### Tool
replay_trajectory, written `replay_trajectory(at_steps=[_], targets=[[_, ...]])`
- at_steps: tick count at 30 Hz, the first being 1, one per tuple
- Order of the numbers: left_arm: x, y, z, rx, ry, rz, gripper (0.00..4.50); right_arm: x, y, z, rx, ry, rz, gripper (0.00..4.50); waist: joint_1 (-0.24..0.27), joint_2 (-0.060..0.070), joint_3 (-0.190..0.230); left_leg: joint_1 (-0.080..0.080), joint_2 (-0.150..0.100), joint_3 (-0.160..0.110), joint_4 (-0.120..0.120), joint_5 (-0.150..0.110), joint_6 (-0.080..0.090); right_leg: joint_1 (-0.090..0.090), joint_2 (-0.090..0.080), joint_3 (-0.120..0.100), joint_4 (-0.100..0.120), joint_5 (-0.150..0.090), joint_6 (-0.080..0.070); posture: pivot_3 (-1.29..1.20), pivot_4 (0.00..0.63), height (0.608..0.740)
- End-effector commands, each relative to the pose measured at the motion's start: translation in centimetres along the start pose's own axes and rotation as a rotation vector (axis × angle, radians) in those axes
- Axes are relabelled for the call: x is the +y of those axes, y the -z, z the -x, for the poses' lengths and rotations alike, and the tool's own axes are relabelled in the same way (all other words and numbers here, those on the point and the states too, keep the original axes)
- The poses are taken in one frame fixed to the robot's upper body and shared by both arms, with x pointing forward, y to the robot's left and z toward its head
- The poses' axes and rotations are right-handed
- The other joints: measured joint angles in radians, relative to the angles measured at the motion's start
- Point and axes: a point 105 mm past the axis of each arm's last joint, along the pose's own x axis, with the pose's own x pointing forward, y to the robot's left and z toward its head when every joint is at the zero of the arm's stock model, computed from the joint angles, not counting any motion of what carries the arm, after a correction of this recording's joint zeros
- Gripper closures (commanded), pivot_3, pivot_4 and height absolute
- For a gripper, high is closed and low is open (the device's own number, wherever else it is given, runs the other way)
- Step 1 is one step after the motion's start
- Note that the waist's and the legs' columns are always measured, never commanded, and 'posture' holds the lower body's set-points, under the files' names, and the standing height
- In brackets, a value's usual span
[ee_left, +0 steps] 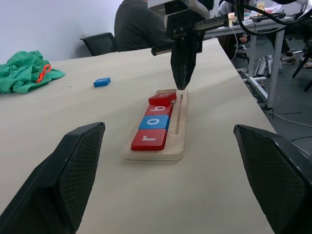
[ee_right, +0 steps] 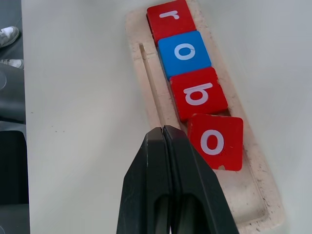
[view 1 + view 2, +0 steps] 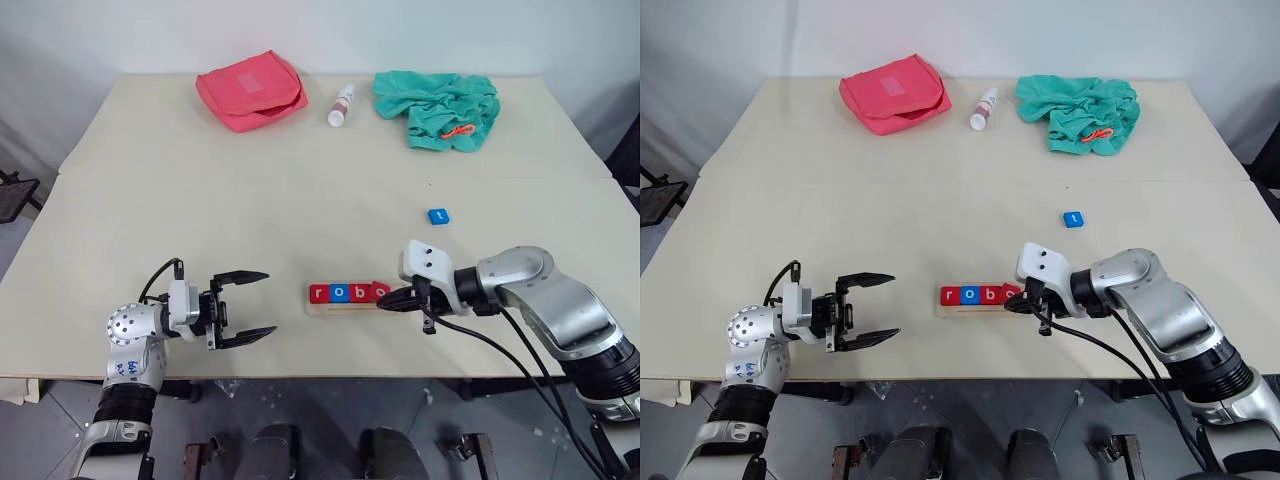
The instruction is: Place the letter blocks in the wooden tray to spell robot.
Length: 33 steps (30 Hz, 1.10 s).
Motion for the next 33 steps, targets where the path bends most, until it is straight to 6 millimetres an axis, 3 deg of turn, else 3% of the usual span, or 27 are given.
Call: replay_trajectory(at_steps=[1, 8, 17, 29, 33], targets=[[0.3, -0.5, -0.3, -0.014, 0.006, -0.033, 0.0, -1.6, -2.0, 0.6, -0.079, 0.076, 0.029, 4.47, 0.0, 0.0, 0.0, 0.0, 0.0, 0.0, 0.0, 0.0, 0.0, 0.0, 0.0, 0.0, 0.0, 0.0, 0.0, 0.0, 0.15, 0.74], [0.3, -0.6, -0.3, -0.014, 0.005, -0.035, 0.0, -2.9, -1.7, -0.6, -0.088, 0.112, 0.01, 4.47, 0.001, 0.0, 0.0, 0.0, 0.0, -0.001, 0.0, 0.0, 0.0, 0.0, 0.0, 0.0, 0.0, 0.0, 0.0, 0.0, 0.15, 0.74], [0.2, -0.6, -0.1, -0.007, -0.004, -0.036, 0.0, -2.1, -0.3, -1.6, -0.053, 0.065, 0.003, 4.47, 0.0, 0.0, 0.0, 0.0, 0.0, 0.0, 0.0, 0.0, 0.0, 0.0, 0.0, 0.0, 0.0, 0.0, 0.0, 0.0, 0.15, 0.74], [0.5, -0.5, -0.3, -0.012, -0.004, -0.037, 0.0, -2.2, -0.9, 0.9, -0.05, 0.119, 0.009, 4.47, 0.0, 0.0, 0.0, 0.0, 0.0, 0.0, 0.0, 0.0, 0.0, 0.0, 0.0, 0.0, 0.0, 0.0, 0.0, 0.0, 0.15, 0.74], [0.6, -0.4, -0.5, -0.015, 0.0, -0.036, 0.0, -2.5, 1.2, 2.1, -0.002, 0.167, -0.034, 4.47, 0.005, 0.0, 0.0, 0.0, 0.0, -0.001, 0.0, 0.0, 0.0, 0.0, 0.0, 0.0, 0.0, 0.0, 0.0, 0.0, 0.15, 0.74]])
